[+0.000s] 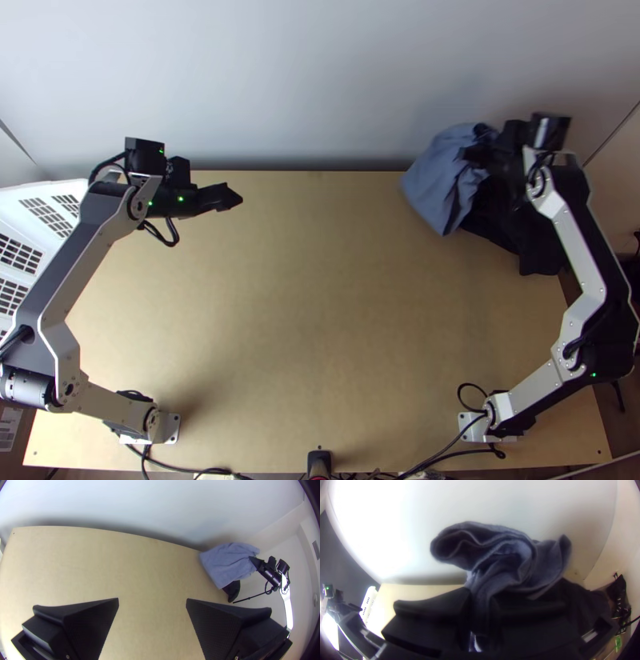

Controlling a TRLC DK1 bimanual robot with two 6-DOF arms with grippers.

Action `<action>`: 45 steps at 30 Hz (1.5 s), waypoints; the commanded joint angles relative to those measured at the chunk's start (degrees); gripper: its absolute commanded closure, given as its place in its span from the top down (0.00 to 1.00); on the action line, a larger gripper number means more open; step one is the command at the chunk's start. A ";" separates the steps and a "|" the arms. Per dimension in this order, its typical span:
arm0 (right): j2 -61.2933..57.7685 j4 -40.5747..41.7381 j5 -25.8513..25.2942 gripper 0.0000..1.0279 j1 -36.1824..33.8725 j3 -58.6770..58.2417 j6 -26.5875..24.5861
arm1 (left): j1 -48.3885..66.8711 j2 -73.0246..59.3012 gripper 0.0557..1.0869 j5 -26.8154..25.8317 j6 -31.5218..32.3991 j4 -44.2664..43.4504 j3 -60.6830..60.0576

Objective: Fold the t-shirt

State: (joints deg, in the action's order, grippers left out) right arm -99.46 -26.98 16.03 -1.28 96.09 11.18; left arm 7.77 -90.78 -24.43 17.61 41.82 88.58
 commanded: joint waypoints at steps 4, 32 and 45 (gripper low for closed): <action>-9.79 -4.04 0.23 0.03 -9.80 18.87 -1.51 | 0.23 1.31 0.95 -0.10 0.59 -1.66 -2.44; -13.04 3.87 2.86 0.03 -33.79 -13.65 -16.19 | 4.36 0.96 0.95 0.08 3.49 -5.26 -1.48; -4.16 9.84 2.78 0.03 -29.66 -20.60 -17.16 | 3.74 3.60 0.95 0.17 4.45 -4.73 -3.23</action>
State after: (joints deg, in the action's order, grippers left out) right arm -108.53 -18.46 18.68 -32.97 77.45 -5.91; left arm 11.79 -88.49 -24.38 21.89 36.91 86.35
